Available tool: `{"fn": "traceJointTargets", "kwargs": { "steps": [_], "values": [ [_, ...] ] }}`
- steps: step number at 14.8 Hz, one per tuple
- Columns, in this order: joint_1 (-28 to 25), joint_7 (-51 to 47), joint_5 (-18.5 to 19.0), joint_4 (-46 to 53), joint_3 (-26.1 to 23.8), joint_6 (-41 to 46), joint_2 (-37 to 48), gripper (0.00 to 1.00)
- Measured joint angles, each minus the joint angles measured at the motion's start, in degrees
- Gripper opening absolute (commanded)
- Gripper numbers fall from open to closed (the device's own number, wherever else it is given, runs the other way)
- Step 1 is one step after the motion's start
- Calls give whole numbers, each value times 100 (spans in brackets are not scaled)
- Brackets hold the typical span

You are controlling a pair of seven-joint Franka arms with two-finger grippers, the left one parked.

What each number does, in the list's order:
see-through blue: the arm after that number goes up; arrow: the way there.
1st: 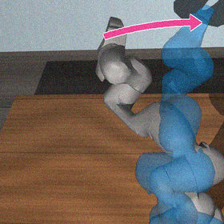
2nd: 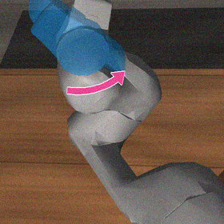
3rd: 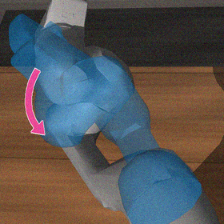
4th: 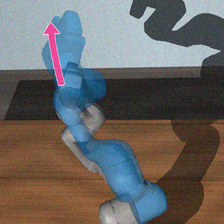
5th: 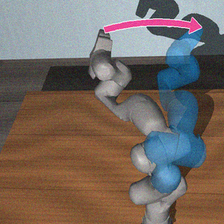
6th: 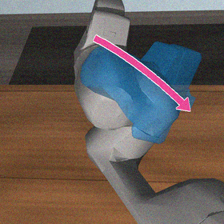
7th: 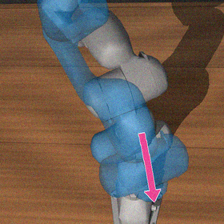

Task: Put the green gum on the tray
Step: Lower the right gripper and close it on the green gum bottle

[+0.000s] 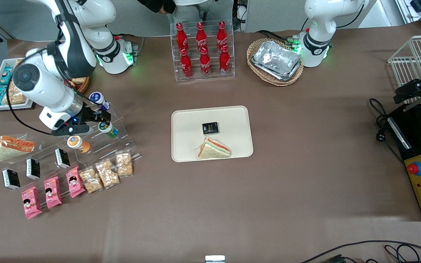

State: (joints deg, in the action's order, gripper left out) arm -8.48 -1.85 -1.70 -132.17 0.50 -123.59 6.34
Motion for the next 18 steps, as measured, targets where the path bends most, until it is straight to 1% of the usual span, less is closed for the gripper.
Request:
{"fn": "traceJointTargets", "kwargs": {
  "steps": [5, 9, 10, 13, 15, 16, 17, 18],
  "values": [
    [5, 310, 0, -538, 9, -905, -207, 100],
    [2, 354, 0, -857, 8, -1253, -239, 100],
    [2, 385, 0, -907, 7, -1303, -240, 96],
    [2, 436, 0, -1044, 7, -1433, -250, 72],
    [2, 443, 0, -1078, 7, -1461, -264, 51],
    [2, 445, 0, -1081, 7, -1467, -268, 50],
    [2, 448, 0, -1083, 7, -1470, -268, 43],
    [2, 457, 1, -1084, 7, -1473, -268, 41]
  ]
}}
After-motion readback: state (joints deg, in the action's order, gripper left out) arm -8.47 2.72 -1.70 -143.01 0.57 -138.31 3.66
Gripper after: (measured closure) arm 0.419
